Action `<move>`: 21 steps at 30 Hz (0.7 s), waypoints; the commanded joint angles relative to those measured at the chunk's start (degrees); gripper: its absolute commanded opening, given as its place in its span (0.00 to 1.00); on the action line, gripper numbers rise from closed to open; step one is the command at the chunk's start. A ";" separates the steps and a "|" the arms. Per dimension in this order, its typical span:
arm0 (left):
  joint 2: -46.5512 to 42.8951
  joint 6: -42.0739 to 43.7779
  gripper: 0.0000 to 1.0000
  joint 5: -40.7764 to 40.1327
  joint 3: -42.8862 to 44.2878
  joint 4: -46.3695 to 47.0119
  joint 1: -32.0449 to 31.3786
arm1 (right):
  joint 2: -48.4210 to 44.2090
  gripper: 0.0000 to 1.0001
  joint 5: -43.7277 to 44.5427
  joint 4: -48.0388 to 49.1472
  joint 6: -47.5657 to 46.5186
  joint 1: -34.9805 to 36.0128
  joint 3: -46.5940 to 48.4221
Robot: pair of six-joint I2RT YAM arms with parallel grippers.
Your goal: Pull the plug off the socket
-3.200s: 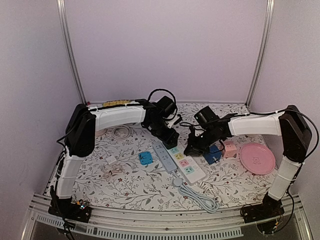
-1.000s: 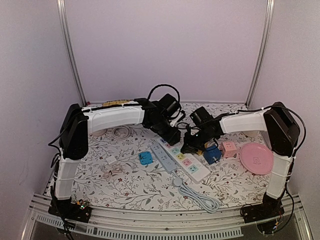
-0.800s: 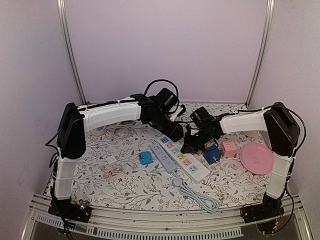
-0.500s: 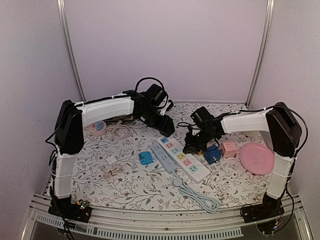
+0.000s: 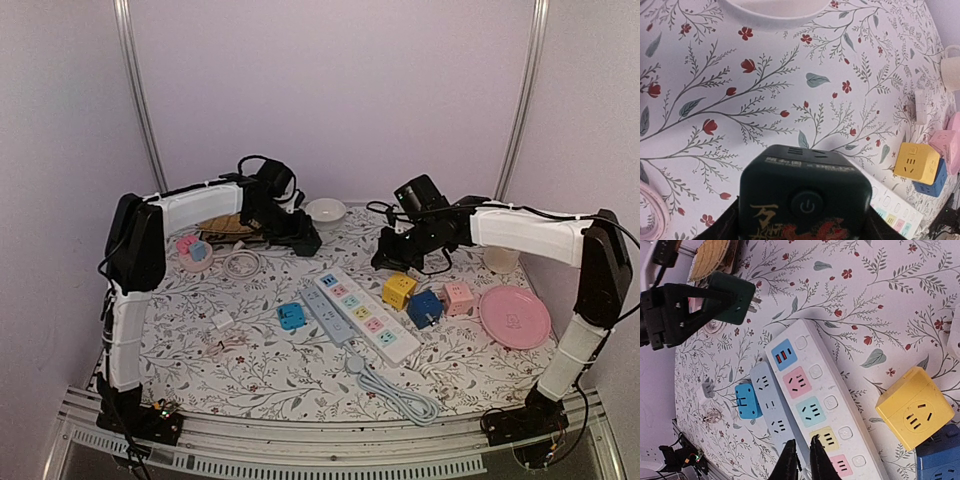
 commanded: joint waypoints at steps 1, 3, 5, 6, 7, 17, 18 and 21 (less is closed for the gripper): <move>4.37 -1.62 0.14 4.92 3.89 0.90 1.16 | -3.15 0.12 2.06 -2.49 -0.29 0.04 2.21; 5.69 -1.67 0.18 5.25 5.22 0.33 1.39 | -3.85 0.13 2.42 -3.14 -0.19 0.00 2.75; 6.70 -1.77 0.21 5.85 5.99 0.10 1.53 | -4.30 0.13 2.90 -3.79 -0.14 0.00 3.17; 7.05 -1.78 0.24 5.92 6.15 0.09 1.50 | -4.56 0.13 3.00 -3.96 -0.16 -0.02 3.19; 7.26 -1.76 0.28 6.05 6.21 0.01 1.53 | -4.87 0.13 3.20 -4.05 -0.11 -0.01 3.19; 7.09 -1.24 0.68 3.13 5.30 -1.28 1.53 | -5.62 0.15 3.98 -4.37 0.08 -0.02 3.16; 6.87 -1.09 0.73 2.63 5.30 -1.39 1.57 | -5.64 0.15 3.98 -4.37 0.08 -0.03 3.23; 6.26 -0.69 0.81 1.23 5.36 -1.81 1.58 | -5.53 0.15 4.07 -4.38 0.08 -0.02 3.47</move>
